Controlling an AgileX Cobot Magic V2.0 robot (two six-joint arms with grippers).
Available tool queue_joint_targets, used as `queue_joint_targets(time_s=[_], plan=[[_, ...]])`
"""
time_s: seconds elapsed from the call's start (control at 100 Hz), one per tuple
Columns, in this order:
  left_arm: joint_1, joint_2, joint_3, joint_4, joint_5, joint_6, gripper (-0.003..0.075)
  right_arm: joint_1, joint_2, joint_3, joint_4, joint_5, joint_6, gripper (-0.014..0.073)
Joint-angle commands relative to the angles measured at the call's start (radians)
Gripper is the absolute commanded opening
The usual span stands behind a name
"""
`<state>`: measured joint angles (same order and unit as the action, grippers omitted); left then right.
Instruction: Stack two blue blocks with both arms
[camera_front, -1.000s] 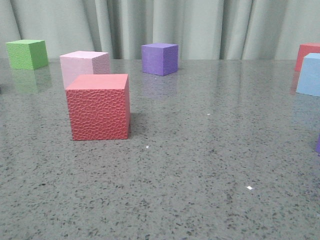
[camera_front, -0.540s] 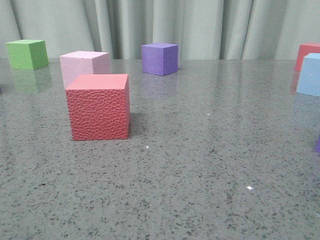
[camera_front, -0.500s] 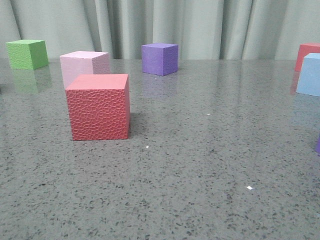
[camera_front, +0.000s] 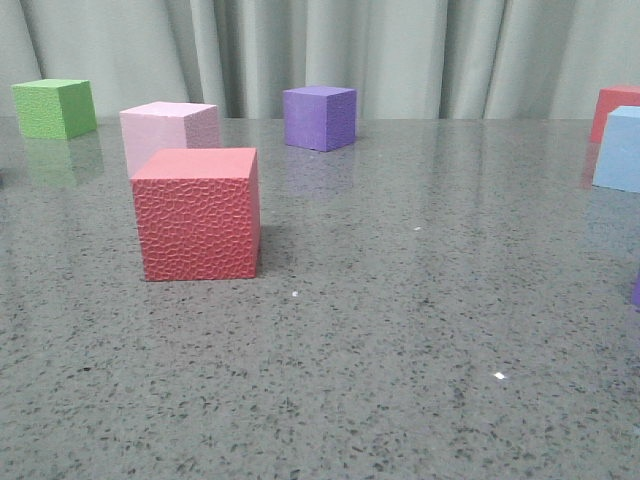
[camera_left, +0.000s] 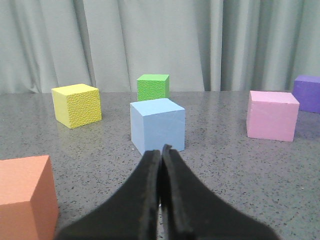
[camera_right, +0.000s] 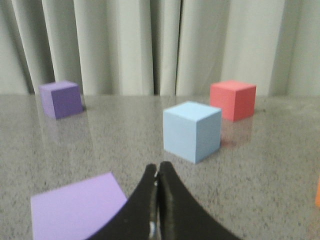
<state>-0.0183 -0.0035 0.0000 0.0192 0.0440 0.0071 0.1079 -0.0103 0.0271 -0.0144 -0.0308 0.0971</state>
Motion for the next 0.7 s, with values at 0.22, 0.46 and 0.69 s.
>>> queue_joint_targets(time_s=[0.22, 0.46, 0.69], plan=[[-0.006, -0.022, -0.062, -0.060, 0.023, -0.007, -0.0019, 0.000, -0.014, -0.125, 0.024, 0.017, -0.006, -0.0122], [-0.006, 0.118, -0.248, -0.128, 0.180, -0.007, -0.0019, 0.000, 0.104, -0.351, 0.024, 0.268, -0.006, -0.0122], [-0.006, 0.360, -0.507, -0.128, 0.460, -0.007, -0.0019, 0.000, 0.278, -0.561, 0.027, 0.493, -0.006, -0.0122]])
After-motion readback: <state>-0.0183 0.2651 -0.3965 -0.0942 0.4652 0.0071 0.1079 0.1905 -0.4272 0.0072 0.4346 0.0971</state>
